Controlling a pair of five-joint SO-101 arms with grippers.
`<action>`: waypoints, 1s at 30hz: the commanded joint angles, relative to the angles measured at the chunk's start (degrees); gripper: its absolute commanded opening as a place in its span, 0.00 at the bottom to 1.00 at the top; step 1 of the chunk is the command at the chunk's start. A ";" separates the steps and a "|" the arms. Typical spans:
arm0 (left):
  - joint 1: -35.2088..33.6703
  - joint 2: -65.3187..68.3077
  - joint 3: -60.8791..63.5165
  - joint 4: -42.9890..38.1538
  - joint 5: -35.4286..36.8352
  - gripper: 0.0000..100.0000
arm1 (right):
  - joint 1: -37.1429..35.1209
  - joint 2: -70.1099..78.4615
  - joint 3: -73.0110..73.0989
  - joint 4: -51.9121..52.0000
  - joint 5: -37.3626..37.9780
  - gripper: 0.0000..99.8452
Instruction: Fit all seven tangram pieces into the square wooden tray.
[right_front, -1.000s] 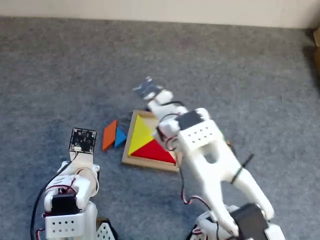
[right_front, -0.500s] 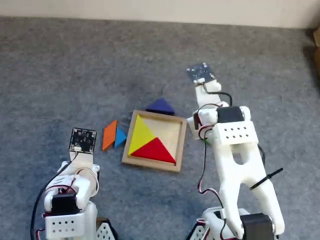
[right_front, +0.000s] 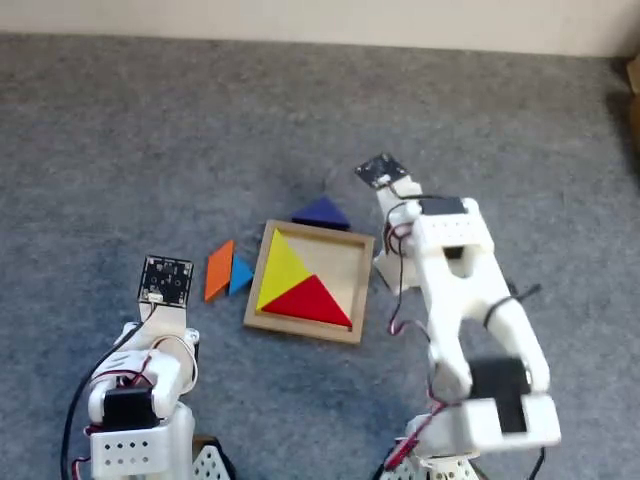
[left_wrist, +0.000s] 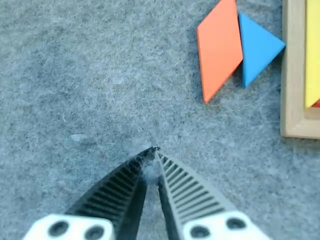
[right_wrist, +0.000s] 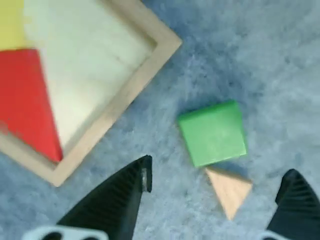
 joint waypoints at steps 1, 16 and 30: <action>-0.04 -0.04 0.40 0.18 -0.18 0.01 | 0.48 4.44 -7.34 -0.75 1.23 0.38; -0.04 -0.04 0.40 0.18 -0.18 0.01 | 3.91 15.08 -11.21 -0.75 7.30 0.18; -0.04 -0.04 0.40 0.18 -0.18 0.01 | 3.38 13.93 -16.84 1.19 6.95 0.07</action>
